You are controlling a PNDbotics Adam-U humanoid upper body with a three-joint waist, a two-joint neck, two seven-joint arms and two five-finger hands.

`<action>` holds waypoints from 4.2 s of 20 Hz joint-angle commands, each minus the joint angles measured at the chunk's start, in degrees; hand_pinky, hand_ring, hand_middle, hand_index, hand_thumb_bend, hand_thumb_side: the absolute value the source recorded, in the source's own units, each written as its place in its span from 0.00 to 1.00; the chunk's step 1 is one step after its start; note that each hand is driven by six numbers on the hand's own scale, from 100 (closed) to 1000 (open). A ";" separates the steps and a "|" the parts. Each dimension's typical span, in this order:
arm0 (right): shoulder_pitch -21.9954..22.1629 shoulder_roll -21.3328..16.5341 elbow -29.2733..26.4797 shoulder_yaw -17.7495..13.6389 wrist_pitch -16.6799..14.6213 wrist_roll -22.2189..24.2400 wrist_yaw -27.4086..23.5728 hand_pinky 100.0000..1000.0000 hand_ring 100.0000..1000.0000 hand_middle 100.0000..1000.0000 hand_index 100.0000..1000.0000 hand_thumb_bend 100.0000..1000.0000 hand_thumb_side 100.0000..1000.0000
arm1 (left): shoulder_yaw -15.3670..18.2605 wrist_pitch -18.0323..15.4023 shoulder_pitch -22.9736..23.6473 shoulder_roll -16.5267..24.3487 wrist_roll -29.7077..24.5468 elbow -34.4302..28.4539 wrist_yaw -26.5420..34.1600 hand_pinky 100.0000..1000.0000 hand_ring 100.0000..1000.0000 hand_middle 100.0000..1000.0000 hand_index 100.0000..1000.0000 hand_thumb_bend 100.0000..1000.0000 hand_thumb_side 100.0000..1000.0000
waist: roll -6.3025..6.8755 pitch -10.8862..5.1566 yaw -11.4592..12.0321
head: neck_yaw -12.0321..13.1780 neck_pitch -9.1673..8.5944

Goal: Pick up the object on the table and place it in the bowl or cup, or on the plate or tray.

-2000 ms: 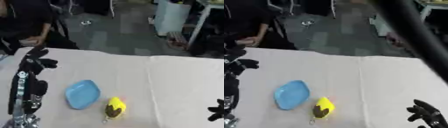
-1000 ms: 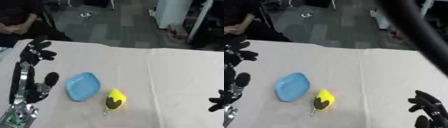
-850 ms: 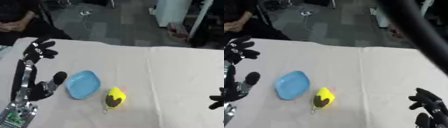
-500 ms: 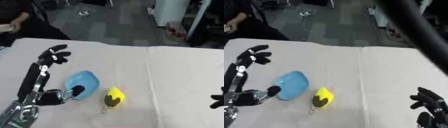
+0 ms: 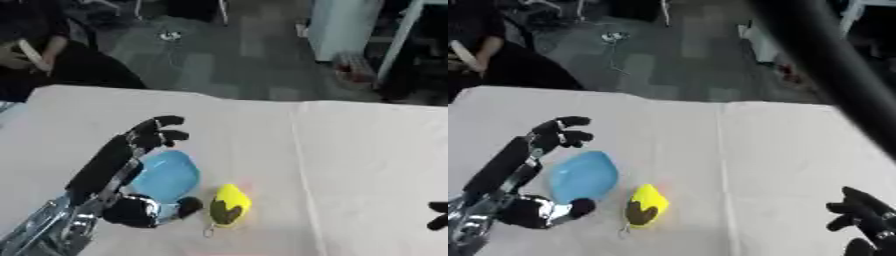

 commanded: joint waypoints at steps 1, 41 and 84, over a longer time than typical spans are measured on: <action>-0.59 -1.00 -0.79 -0.29 -0.60 -0.26 -0.36 0.31 0.54 0.72 0.76 0.00 0.88 | -1.25 1.04 -2.11 1.69 -3.65 -0.78 -0.87 0.61 0.65 0.84 0.80 0.56 0.88 | 0.23 -0.47 -0.15 | 0.92 -1.08; -6.91 -7.19 -0.79 -3.18 -1.57 12.35 -13.48 0.31 0.55 0.73 0.77 0.00 0.92 | -13.08 6.20 -19.10 1.55 -37.20 6.56 -12.63 0.75 0.77 0.84 0.80 0.54 0.86 | 1.79 0.64 -7.95 | 6.26 -3.19; -9.77 -9.43 -0.79 -4.40 -2.72 23.00 -22.07 0.30 0.56 0.74 0.76 0.00 0.93 | -12.44 5.65 -16.30 0.49 -33.23 17.57 -16.76 0.00 0.00 0.11 0.47 0.00 0.77 | 2.38 1.43 -10.13 | 7.33 -4.15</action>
